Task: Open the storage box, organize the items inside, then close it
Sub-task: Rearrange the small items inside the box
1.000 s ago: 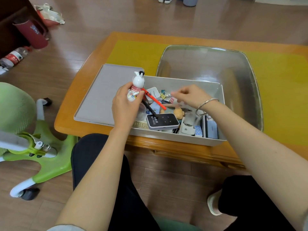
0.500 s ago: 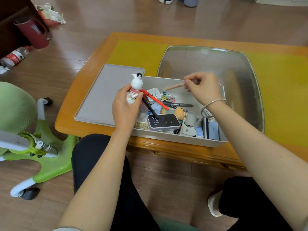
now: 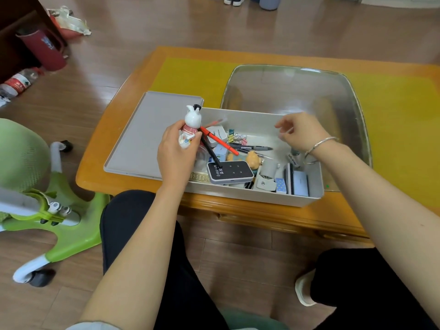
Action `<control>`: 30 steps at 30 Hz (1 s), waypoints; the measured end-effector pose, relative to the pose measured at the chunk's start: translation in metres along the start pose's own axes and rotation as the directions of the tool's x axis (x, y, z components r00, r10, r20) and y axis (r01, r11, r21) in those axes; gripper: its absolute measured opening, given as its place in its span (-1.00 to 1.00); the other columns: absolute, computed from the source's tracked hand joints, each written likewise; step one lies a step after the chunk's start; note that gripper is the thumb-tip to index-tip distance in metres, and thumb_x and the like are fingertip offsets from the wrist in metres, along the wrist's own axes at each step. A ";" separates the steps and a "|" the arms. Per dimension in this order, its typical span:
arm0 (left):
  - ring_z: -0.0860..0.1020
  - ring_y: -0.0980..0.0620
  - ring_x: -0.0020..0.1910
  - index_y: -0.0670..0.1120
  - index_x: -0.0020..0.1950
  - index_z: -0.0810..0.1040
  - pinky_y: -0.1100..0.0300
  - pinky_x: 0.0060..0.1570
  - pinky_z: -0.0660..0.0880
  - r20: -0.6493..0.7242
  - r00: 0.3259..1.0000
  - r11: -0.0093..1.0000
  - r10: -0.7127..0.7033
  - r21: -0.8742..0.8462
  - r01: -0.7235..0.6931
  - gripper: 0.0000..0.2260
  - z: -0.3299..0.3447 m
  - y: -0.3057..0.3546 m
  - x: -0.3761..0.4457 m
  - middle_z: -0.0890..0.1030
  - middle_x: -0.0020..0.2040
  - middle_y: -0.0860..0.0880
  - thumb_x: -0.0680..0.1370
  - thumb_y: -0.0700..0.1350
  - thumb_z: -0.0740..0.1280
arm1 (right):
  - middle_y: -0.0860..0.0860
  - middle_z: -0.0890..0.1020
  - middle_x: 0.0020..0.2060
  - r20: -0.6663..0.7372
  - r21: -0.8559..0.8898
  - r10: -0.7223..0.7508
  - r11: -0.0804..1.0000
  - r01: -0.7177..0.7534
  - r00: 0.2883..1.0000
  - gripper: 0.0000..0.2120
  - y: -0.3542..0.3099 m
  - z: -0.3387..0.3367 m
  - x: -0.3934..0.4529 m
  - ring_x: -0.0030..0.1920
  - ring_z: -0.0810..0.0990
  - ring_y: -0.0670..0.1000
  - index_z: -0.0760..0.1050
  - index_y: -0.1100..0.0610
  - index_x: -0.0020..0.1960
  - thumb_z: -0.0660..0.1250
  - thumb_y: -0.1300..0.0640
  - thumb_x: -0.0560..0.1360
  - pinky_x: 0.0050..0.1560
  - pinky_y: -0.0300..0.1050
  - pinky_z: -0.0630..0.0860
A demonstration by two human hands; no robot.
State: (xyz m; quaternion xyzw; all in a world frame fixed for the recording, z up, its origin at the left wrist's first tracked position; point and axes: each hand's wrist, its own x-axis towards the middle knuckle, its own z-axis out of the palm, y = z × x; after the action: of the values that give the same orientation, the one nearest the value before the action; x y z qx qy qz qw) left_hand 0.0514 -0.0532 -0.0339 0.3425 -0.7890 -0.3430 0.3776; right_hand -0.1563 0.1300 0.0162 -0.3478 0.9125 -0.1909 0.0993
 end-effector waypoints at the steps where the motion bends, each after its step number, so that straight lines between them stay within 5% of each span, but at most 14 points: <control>1: 0.47 0.20 0.04 -0.05 0.28 0.50 0.58 -0.12 0.33 -0.002 1.000 1.000 0.012 0.001 -0.012 -0.64 0.000 0.001 -0.001 0.57 0.17 0.01 0.52 0.02 0.39 | 0.09 0.65 -0.05 0.085 -0.090 0.014 0.996 -0.006 0.996 -0.78 0.004 -0.001 -0.004 -0.02 0.58 0.10 0.57 0.14 0.09 0.36 0.22 0.45 0.16 -0.08 0.41; 6: 0.43 0.24 0.06 -0.07 0.27 0.50 0.62 -0.07 0.32 -0.010 0.996 0.996 0.088 -0.012 -0.088 -0.64 0.000 0.007 -0.007 0.57 0.16 0.00 0.51 0.00 0.41 | 0.13 0.57 0.10 0.318 -0.339 0.137 0.940 -0.023 0.938 -0.68 0.009 0.010 -0.024 0.07 0.56 0.15 0.51 0.19 0.17 0.38 0.15 0.43 0.12 -0.07 0.49; 11: 0.44 0.21 0.06 -0.06 0.27 0.50 0.57 -0.07 0.33 0.047 0.990 0.991 0.130 0.009 -0.130 -0.64 0.007 0.011 -0.016 0.57 0.15 0.00 0.51 0.00 0.41 | 0.11 0.50 -0.12 0.415 -0.487 0.220 0.874 0.011 0.883 -0.67 -0.001 0.018 -0.035 -0.19 0.50 0.11 0.36 0.14 -0.27 0.36 -0.08 0.44 -0.18 -0.12 0.43; 15: 0.45 0.21 0.06 -0.07 0.28 0.50 0.59 -0.06 0.34 0.048 0.992 0.993 0.116 -0.012 -0.116 -0.63 0.007 0.010 -0.015 0.57 0.16 -0.01 0.51 -0.01 0.41 | 0.10 0.61 0.03 0.503 -0.430 0.241 0.903 -0.002 0.830 -0.59 -0.008 0.020 -0.036 -0.01 0.59 0.11 0.51 0.20 0.11 0.43 -0.06 0.41 -0.06 -0.10 0.52; 18: 0.45 0.20 0.06 -0.06 0.28 0.50 0.60 -0.05 0.33 0.040 0.993 0.994 0.107 -0.020 -0.106 -0.63 0.007 0.010 -0.015 0.57 0.16 -0.01 0.51 -0.01 0.40 | 0.13 0.59 0.04 0.466 -0.381 0.245 0.923 -0.056 0.850 -0.55 -0.010 0.020 -0.042 -0.01 0.57 0.13 0.41 0.23 0.19 0.44 0.03 0.41 -0.10 -0.11 0.51; 22: 0.45 0.23 0.07 -0.04 0.28 0.50 0.60 -0.07 0.34 0.026 0.996 0.996 0.087 -0.039 -0.086 -0.63 0.008 0.010 -0.014 0.57 0.15 0.02 0.51 0.02 0.40 | 0.05 0.47 -0.32 0.416 -0.523 0.270 0.852 -0.014 0.868 -0.84 -0.017 0.026 -0.046 -0.31 0.45 0.04 0.43 0.19 0.02 0.31 0.18 0.46 -0.46 -0.19 0.31; 30: 0.46 0.25 0.06 -0.03 0.27 0.50 0.59 -0.08 0.36 -0.016 0.997 0.993 0.069 -0.090 -0.070 -0.64 0.008 0.010 -0.015 0.51 0.10 0.13 0.51 0.04 0.39 | 0.05 0.45 -0.32 0.419 -0.398 0.314 0.907 -0.138 0.852 -0.83 -0.006 0.039 -0.041 -0.35 0.44 0.00 0.32 0.16 -0.07 0.30 0.13 0.46 -0.37 -0.18 0.38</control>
State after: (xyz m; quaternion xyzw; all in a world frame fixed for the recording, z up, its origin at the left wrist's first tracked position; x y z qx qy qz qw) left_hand 0.0496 -0.0334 -0.0352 0.2995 -0.7817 -0.3627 0.4095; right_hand -0.1105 0.1421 -0.0143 -0.2842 0.9144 0.0800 0.2770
